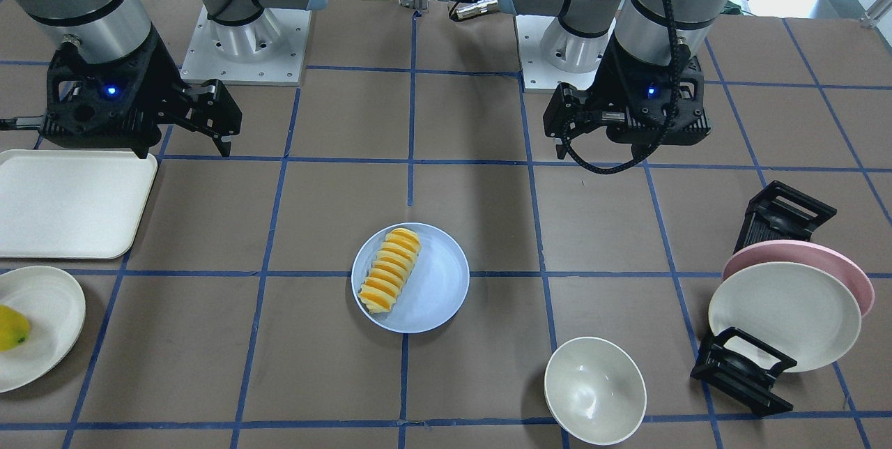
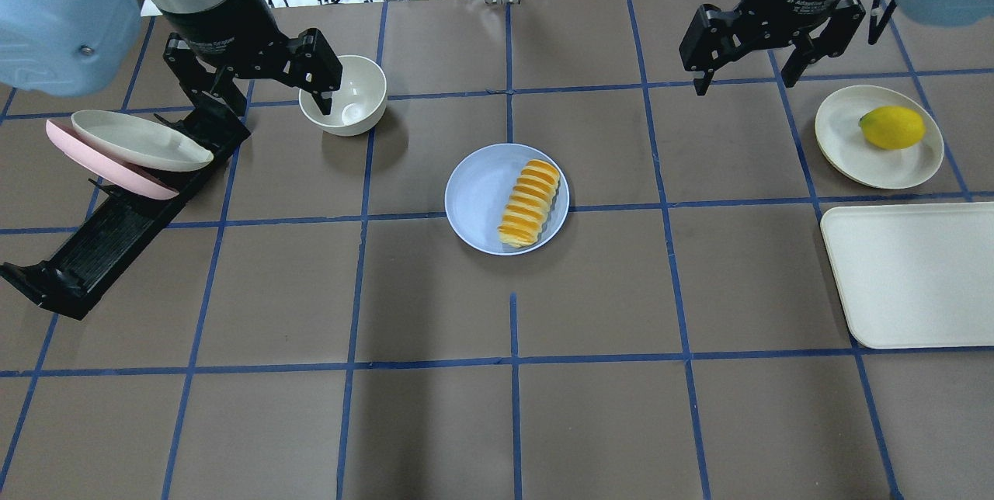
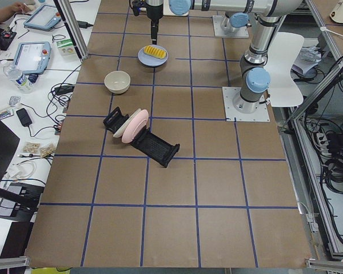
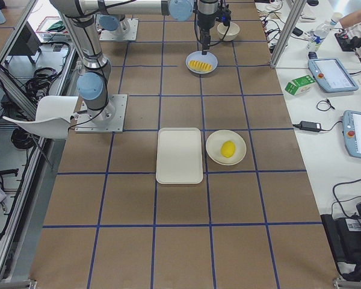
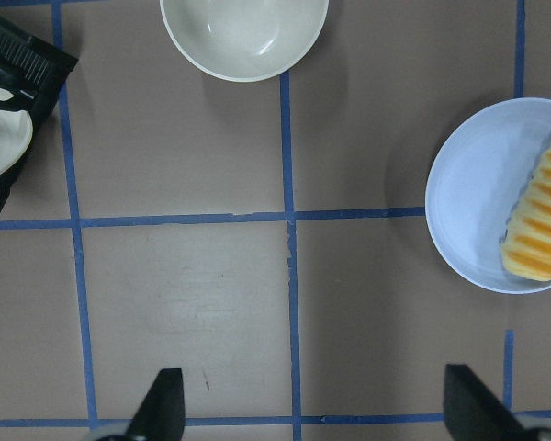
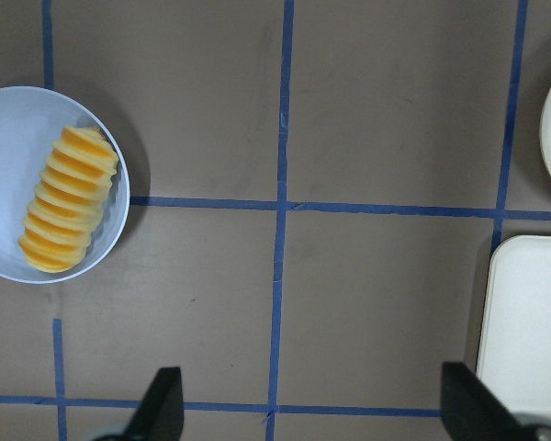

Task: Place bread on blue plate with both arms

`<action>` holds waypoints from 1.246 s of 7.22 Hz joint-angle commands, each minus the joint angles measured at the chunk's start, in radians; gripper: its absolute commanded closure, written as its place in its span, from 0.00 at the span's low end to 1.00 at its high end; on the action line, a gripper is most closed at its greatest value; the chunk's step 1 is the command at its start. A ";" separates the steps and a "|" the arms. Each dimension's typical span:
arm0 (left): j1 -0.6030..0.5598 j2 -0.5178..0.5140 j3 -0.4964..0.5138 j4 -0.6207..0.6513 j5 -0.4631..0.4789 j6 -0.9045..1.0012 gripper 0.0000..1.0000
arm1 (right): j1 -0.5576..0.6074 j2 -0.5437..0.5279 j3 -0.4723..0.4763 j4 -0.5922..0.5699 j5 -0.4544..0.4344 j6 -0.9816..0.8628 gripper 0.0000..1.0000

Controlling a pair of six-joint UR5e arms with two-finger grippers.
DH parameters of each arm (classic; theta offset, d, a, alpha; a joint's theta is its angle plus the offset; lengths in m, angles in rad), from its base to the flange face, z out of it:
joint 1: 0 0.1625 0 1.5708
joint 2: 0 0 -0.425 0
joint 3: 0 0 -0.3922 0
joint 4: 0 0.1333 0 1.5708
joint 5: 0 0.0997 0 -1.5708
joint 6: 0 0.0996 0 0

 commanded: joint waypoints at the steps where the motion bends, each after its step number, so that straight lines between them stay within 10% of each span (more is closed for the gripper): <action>1: 0.000 0.000 0.003 0.000 -0.012 0.005 0.00 | 0.000 -0.001 0.001 0.000 -0.009 -0.005 0.00; 9: -0.003 0.000 0.008 -0.002 -0.013 0.003 0.00 | -0.001 -0.002 0.013 -0.002 -0.002 -0.001 0.00</action>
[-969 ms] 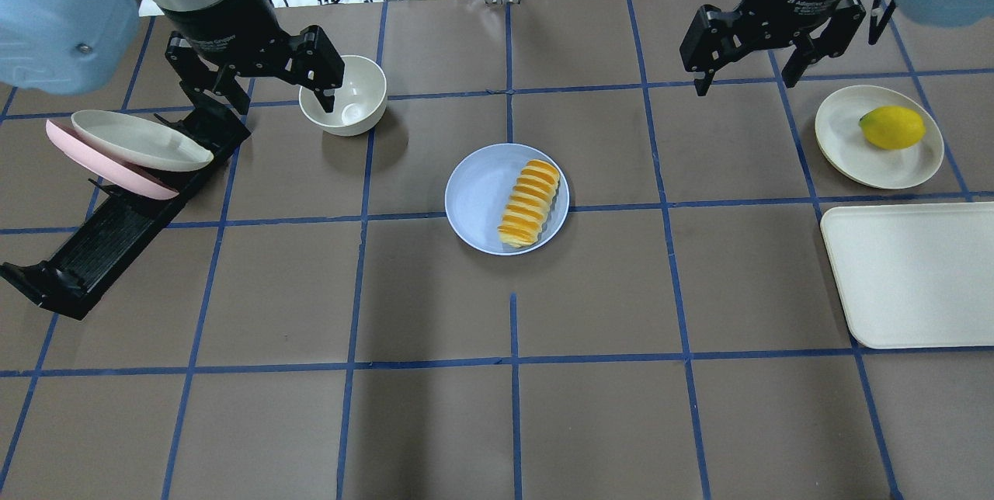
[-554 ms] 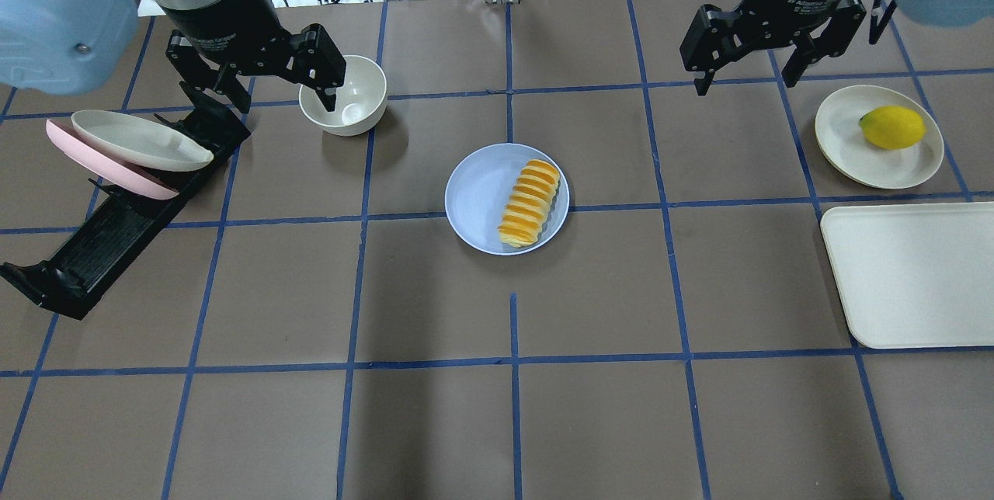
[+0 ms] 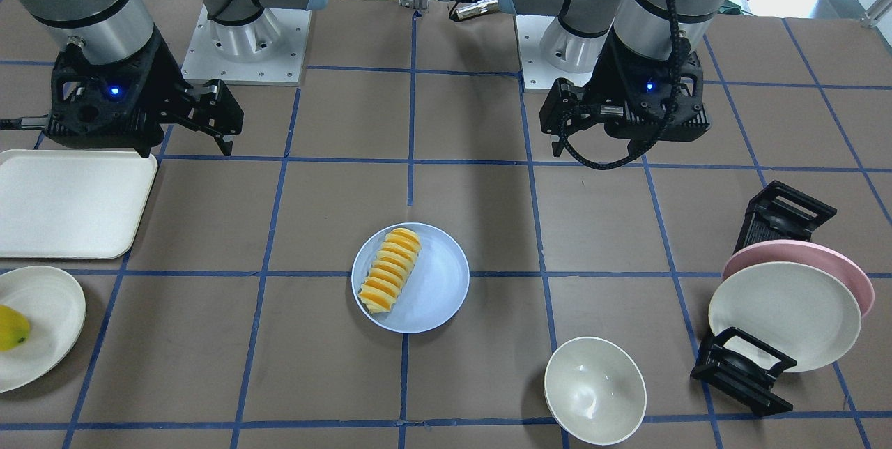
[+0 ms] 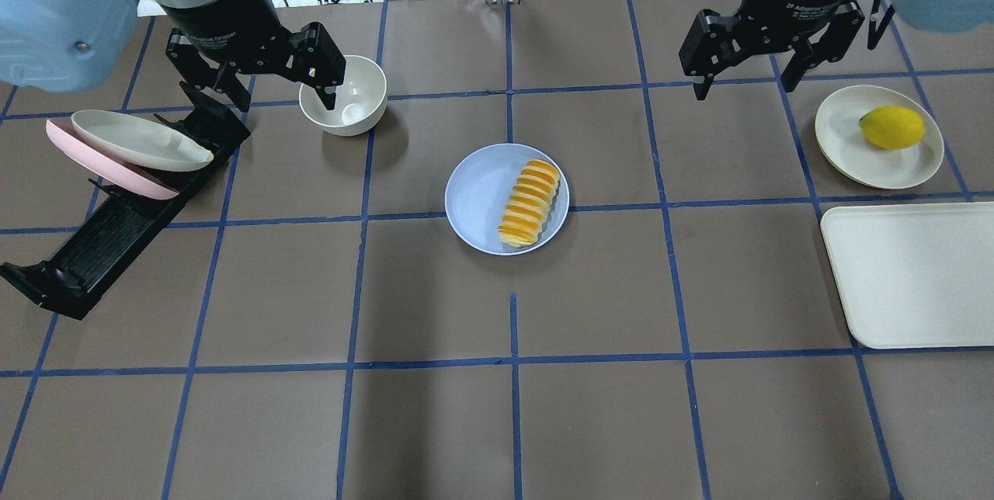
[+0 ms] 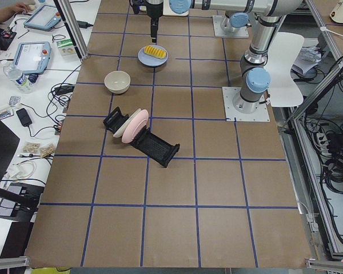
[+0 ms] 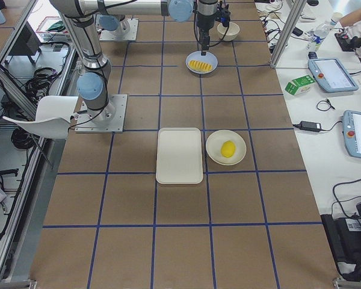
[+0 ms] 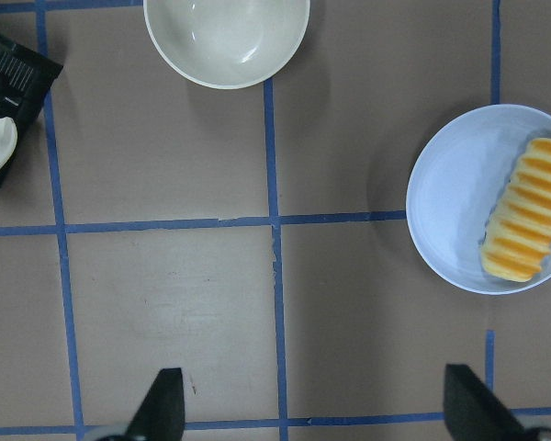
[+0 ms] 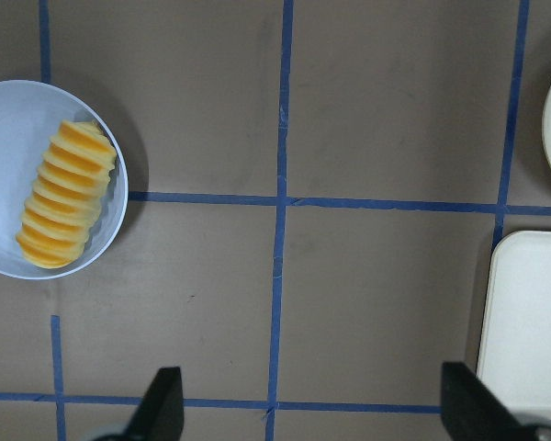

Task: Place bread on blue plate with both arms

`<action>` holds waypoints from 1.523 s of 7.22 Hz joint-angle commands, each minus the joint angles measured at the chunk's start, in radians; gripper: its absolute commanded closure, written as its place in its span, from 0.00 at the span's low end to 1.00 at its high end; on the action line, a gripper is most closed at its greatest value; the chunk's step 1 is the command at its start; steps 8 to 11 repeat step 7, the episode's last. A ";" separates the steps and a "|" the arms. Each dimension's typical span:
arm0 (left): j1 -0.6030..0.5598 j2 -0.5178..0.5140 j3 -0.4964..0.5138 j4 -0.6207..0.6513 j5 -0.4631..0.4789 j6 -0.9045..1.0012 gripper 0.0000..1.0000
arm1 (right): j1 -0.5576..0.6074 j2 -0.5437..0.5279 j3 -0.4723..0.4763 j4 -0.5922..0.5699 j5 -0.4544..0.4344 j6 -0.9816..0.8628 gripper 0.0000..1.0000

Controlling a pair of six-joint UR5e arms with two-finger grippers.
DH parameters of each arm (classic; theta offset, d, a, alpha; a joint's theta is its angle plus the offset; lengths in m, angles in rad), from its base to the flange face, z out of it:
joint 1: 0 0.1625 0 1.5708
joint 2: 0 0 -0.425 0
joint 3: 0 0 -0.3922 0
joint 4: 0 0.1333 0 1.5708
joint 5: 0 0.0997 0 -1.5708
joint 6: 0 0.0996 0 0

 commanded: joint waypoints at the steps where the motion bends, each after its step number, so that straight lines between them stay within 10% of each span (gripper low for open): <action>1: -0.003 -0.001 -0.002 0.001 0.000 0.001 0.00 | 0.000 -0.001 0.003 0.000 0.000 -0.001 0.00; 11: -0.005 -0.001 -0.011 -0.001 0.001 -0.002 0.00 | -0.001 0.002 0.006 0.000 0.002 -0.001 0.00</action>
